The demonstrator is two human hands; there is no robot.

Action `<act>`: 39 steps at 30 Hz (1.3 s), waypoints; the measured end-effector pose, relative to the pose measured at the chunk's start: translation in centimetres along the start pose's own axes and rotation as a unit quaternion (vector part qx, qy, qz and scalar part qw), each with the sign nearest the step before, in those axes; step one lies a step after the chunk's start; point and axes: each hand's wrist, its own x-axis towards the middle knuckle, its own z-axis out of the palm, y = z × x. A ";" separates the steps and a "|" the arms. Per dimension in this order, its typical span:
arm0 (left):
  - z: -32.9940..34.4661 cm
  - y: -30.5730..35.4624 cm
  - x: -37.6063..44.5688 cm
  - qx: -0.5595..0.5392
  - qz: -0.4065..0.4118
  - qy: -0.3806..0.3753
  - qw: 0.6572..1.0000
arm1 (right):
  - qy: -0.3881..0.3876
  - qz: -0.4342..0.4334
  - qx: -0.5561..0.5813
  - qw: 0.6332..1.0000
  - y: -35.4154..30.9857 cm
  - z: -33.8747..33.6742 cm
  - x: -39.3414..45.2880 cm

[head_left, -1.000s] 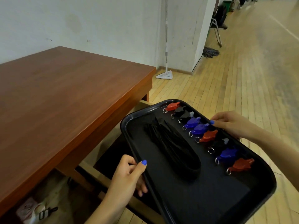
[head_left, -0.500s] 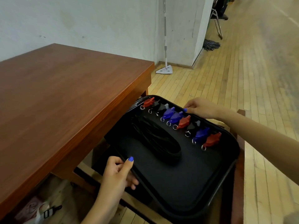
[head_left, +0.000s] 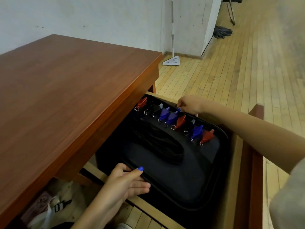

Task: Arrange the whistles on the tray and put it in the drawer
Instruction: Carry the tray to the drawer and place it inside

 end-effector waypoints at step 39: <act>4.0 -1.0 2.2 -0.307 -0.256 -0.039 0.916 | -0.118 0.024 -0.136 0.983 -0.9 6.0 0.0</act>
